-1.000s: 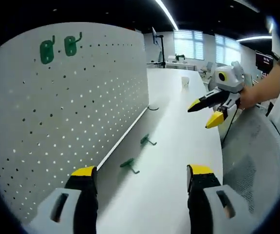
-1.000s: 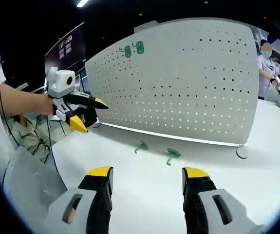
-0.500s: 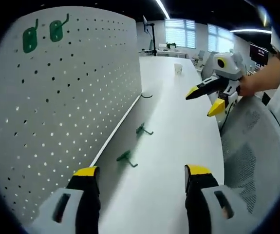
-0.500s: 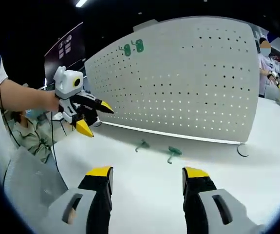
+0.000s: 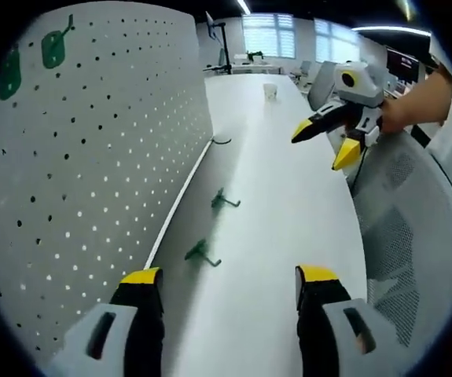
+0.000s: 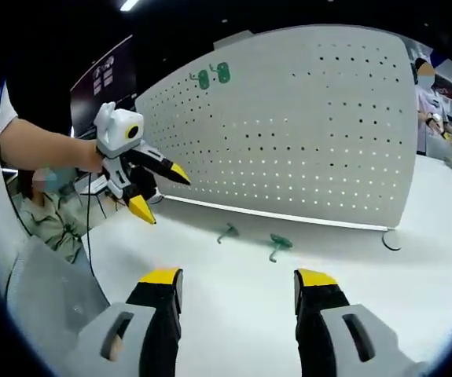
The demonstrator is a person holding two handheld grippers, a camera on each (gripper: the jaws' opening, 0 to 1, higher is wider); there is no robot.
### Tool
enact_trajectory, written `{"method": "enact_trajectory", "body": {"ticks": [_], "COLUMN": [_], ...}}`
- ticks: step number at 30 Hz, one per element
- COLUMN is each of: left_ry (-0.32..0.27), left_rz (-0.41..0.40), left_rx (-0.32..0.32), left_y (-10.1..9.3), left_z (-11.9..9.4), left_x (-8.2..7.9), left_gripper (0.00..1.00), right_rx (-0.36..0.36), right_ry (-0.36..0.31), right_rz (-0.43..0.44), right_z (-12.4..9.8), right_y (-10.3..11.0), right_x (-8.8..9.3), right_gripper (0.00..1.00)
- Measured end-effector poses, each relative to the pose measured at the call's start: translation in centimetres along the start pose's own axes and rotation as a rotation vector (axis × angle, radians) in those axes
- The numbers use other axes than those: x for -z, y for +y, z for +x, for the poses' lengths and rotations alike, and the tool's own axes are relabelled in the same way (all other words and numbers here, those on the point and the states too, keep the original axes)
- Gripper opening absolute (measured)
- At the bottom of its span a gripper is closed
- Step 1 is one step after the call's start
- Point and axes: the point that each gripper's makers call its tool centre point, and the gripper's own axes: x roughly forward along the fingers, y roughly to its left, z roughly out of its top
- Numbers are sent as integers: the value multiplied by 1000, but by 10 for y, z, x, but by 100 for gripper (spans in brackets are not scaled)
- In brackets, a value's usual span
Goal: Insert the hook assembly into the mounting plate slot until the hook locks in place.
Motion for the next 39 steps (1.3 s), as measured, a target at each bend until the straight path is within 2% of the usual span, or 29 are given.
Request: {"method": "enact_trajectory", "body": {"ticks": [9, 15, 19, 23, 31, 34, 37, 39], "left_ry": [42, 91, 99, 144, 185, 190, 229, 235], "left_rz": [54, 143, 150, 217, 276, 269, 332, 339], "left_rx": [42, 77, 95, 116, 155, 178, 199, 208], "left_y": [2, 6, 11, 14, 21, 21, 21, 19], "left_z": [9, 16, 21, 26, 36, 40, 45, 49], "left_x": [2, 2, -3, 2, 3, 4, 10, 10], "left_gripper": [67, 66, 65, 64, 64, 64, 62, 62], "right_rx": [0, 0, 4, 5, 8, 10, 13, 15], "right_ry": [8, 6, 8, 10, 8, 6, 6, 4], "right_rz": [1, 3, 6, 9, 14, 24, 27, 27], "right_z": [1, 2, 2, 2, 1, 1, 0, 0], "right_y": [1, 2, 0, -1, -2, -4, -4, -5], "right_x": [1, 1, 2, 3, 3, 2, 3, 2], "right_gripper": [56, 56, 56, 56, 56, 56, 56, 56]}}
